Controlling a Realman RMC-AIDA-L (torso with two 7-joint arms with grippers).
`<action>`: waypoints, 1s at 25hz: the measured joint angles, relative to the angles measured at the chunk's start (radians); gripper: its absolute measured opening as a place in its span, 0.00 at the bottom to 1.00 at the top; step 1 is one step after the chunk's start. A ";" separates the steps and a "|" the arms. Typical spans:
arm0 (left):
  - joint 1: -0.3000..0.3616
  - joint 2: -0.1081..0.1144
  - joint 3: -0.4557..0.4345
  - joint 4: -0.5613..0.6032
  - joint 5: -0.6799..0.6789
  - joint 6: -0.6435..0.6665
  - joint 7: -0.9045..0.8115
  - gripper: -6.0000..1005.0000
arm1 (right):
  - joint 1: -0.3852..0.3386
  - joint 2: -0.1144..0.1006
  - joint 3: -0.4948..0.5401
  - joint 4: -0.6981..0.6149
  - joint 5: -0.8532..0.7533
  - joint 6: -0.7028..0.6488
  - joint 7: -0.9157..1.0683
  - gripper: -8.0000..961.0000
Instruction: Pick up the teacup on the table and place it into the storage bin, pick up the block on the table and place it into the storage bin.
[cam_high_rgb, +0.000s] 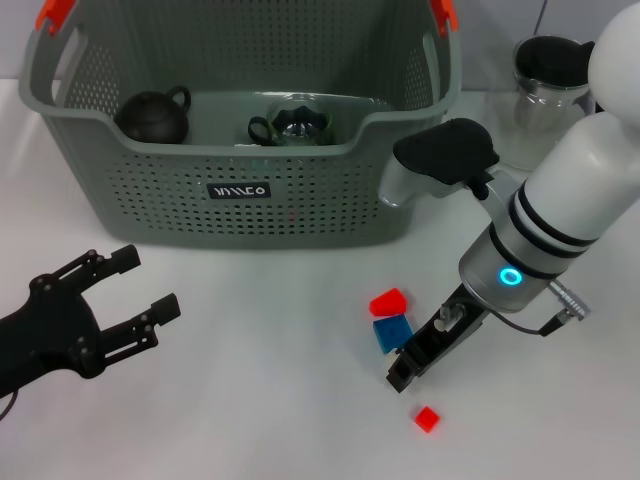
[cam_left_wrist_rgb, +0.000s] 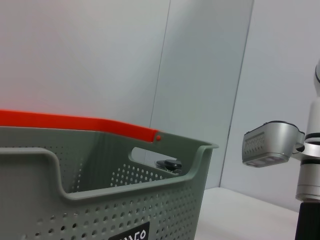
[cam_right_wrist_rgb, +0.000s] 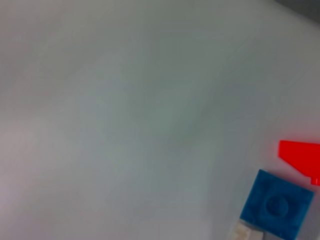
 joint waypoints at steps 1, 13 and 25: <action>0.000 0.000 0.000 0.000 0.001 0.000 0.000 0.82 | 0.000 0.000 0.000 0.003 0.003 0.001 -0.001 0.27; 0.000 0.000 0.000 0.000 -0.001 -0.002 0.000 0.82 | 0.004 0.001 -0.019 0.007 0.006 0.018 0.000 0.21; 0.000 0.000 0.000 0.000 -0.004 -0.002 0.000 0.82 | -0.001 -0.009 -0.023 -0.021 0.008 -0.002 0.001 0.14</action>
